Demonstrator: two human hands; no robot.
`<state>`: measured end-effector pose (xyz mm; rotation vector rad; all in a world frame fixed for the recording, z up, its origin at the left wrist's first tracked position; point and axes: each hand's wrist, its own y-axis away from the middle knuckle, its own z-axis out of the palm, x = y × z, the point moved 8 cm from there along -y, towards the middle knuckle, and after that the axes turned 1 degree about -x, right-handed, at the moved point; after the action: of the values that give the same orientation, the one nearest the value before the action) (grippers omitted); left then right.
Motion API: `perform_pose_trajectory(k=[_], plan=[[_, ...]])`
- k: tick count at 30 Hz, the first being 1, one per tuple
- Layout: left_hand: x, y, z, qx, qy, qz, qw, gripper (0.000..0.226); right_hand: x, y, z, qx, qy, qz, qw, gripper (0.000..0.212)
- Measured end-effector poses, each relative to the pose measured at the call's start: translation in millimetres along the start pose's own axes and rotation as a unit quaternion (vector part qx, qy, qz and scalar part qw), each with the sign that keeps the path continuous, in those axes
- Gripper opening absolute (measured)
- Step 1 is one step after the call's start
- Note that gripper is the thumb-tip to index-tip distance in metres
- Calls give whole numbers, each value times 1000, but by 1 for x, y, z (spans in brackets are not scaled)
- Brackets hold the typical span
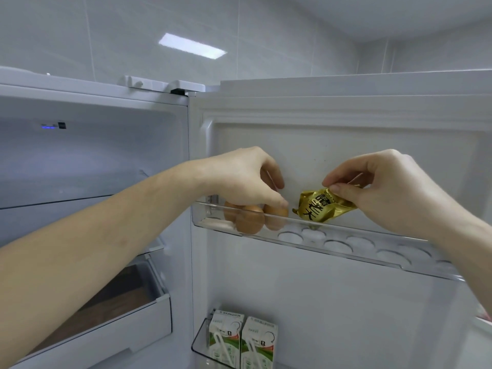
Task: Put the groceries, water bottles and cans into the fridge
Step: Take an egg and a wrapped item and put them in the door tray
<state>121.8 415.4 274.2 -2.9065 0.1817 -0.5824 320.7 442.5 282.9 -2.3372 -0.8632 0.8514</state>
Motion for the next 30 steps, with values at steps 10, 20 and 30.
perform_pose_trajectory(k=[10,20,30], plan=[[1,22,-4,53,31,24,998,18,6,3,12,-79,36,26,996,25],[8,29,-1,65,24,28,997,16,10,7,15,-98,44,43,993,35],[12,40,0,88,61,20,994,8,-6,13,11,-86,-6,1,996,39]])
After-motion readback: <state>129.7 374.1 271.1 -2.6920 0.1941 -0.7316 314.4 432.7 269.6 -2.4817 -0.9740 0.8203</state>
